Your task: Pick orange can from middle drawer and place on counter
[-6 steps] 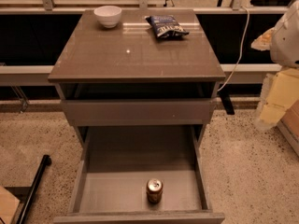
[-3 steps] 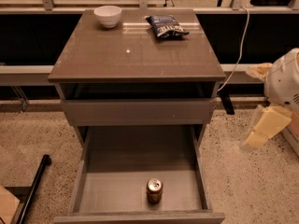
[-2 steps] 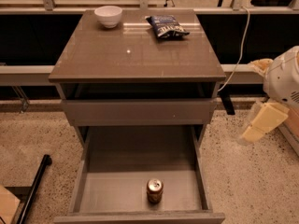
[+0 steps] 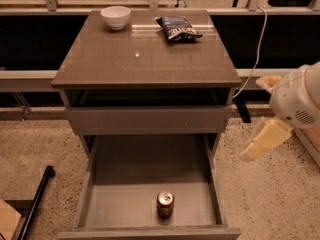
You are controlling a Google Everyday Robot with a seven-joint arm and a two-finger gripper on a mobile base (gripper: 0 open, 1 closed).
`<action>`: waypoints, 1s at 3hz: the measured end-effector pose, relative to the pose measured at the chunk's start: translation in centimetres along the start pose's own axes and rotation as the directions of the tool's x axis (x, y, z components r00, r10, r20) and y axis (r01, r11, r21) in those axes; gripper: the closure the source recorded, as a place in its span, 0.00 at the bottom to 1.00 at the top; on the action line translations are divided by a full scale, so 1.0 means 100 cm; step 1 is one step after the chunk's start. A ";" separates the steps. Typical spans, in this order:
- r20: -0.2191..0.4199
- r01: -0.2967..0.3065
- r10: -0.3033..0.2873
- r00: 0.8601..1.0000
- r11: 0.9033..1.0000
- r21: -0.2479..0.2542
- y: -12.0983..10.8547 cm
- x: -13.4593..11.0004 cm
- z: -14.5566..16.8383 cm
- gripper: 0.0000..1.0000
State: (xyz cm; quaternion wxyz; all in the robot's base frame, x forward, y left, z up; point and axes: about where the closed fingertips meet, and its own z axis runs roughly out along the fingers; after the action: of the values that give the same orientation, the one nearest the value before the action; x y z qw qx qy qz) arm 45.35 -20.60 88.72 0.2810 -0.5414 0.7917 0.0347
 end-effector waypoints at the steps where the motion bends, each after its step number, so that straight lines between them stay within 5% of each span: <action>1: 0.093 -0.081 0.085 0.992 0.996 -0.044 0.019 0.007 0.058 0.00; 2: 0.112 -0.088 0.093 0.989 0.995 -0.044 0.036 0.015 0.108 0.00; 3: 0.113 -0.088 0.092 0.989 0.995 -0.040 0.035 0.014 0.107 0.00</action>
Offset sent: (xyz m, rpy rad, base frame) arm 0.0106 0.0572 -0.1661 0.1568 0.0283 -0.0229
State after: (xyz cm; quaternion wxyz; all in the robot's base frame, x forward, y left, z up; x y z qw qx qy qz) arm 46.27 -16.49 78.12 0.3149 -0.5068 0.7972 0.0921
